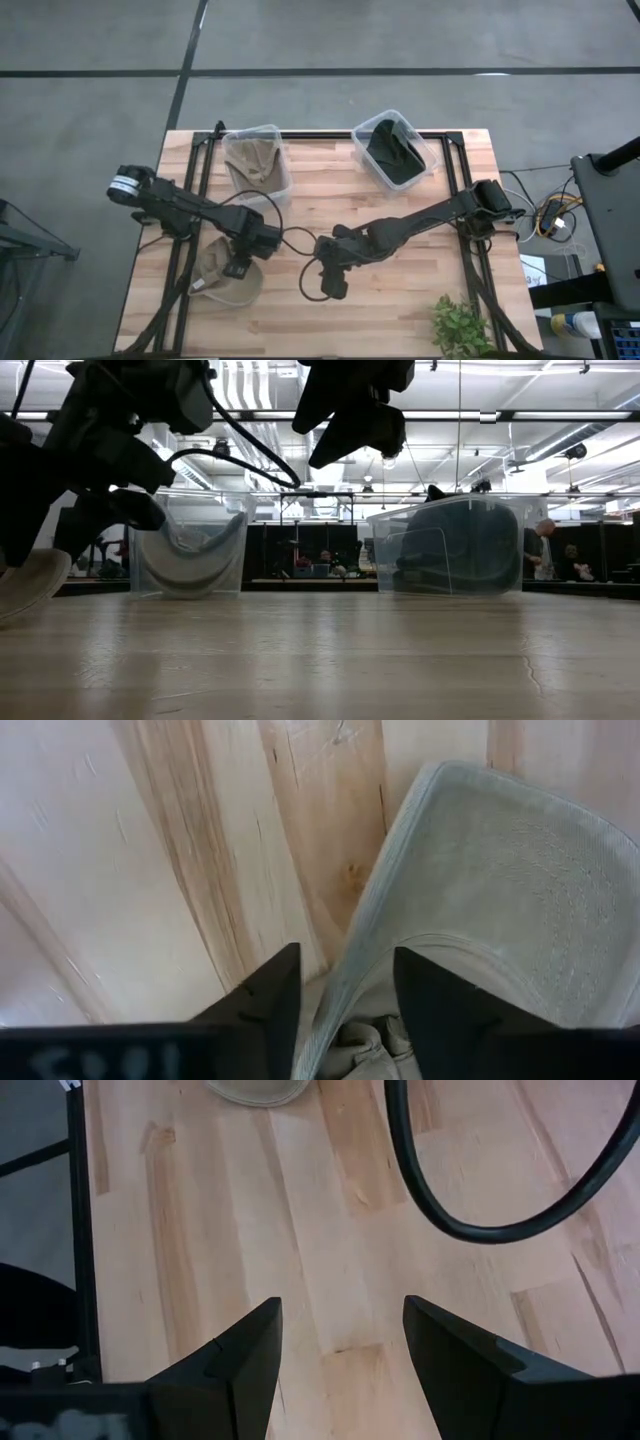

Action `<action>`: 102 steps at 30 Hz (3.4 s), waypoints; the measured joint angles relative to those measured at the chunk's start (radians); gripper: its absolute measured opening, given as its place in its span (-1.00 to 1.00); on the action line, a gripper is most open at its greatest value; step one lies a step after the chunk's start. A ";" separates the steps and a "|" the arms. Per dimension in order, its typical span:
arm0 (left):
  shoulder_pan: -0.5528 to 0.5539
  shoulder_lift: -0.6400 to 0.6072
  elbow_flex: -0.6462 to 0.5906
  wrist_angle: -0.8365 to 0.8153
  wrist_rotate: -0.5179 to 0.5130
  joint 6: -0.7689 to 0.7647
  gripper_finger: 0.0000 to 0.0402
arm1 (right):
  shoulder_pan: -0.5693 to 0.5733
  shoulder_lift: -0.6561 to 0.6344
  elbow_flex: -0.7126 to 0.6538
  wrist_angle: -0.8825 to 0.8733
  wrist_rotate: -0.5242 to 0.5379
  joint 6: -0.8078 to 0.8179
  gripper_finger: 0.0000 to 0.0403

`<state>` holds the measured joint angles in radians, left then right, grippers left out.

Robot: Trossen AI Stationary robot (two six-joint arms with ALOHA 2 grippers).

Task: Pick & Place hat
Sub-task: Put the brown cap into the left transparent bin

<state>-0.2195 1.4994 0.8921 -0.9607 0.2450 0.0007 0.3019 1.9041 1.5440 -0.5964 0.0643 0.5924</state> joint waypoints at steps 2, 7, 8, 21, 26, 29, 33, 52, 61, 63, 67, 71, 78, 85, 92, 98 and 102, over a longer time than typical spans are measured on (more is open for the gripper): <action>0.001 0.000 0.001 0.000 0.000 -0.018 -0.42 | 0.000 0.000 0.000 0.000 0.000 0.001 0.01; 0.003 -0.017 0.023 -0.014 0.009 -0.065 -0.93 | 0.000 0.000 0.000 0.000 0.000 0.001 0.01; 0.004 -0.024 0.030 -0.018 0.009 -0.075 -0.93 | 0.000 0.000 0.000 0.000 0.000 0.002 0.01; 0.026 -0.190 0.234 -0.167 0.119 -0.295 -0.97 | 0.002 -0.041 -0.001 0.001 -0.009 0.007 0.01; 0.029 -0.213 0.358 -0.276 0.107 -0.335 -0.97 | 0.001 -0.098 -0.001 0.023 -0.010 0.009 0.01; 0.029 -0.198 0.431 -0.323 0.039 -0.313 -0.97 | -0.006 -0.134 0.000 0.099 0.012 0.007 0.01; 0.029 -0.155 0.512 -0.349 0.030 -0.293 -0.97 | -0.038 -0.147 0.033 0.193 0.016 0.003 0.01; 0.022 0.035 0.857 -0.485 0.023 -0.217 -0.97 | -0.097 -0.038 0.202 0.122 0.010 0.036 0.01; 0.022 0.045 0.856 -0.484 -0.003 -0.190 -0.97 | -0.095 -0.033 0.203 0.165 -0.037 0.047 0.01; 0.023 0.048 0.856 -0.481 -0.004 -0.186 -0.97 | -0.095 -0.028 0.203 0.166 -0.027 0.046 0.01; 0.023 0.048 0.856 -0.444 -0.003 -0.181 -0.97 | -0.097 -0.017 0.204 0.194 -0.027 0.055 0.01; 0.023 0.048 0.858 -0.446 0.001 -0.176 -0.97 | -0.096 -0.006 0.204 0.195 -0.035 0.056 0.00; 0.023 0.048 0.865 -0.436 0.003 -0.176 -0.97 | -0.099 0.002 0.204 0.197 -0.065 0.063 -0.39; 0.024 0.048 0.869 -0.432 0.004 -0.184 -0.96 | -0.099 0.022 0.204 0.217 -0.094 0.059 -0.92; 0.031 0.048 0.870 -0.454 0.004 -0.205 -0.61 | -0.101 0.023 0.203 0.213 -0.087 0.078 -0.94; 0.037 0.035 0.873 -0.467 -0.062 -0.205 -0.23 | -0.100 0.025 0.203 0.207 -0.087 0.102 -0.95; 0.038 0.019 0.934 -0.539 -0.254 -0.193 -0.07 | -0.101 0.025 0.203 0.203 -0.046 0.120 -0.95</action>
<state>-0.1814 1.5185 1.8257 -1.4999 -0.0089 -0.1921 0.2005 1.9293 1.7470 -0.3936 0.0186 0.7124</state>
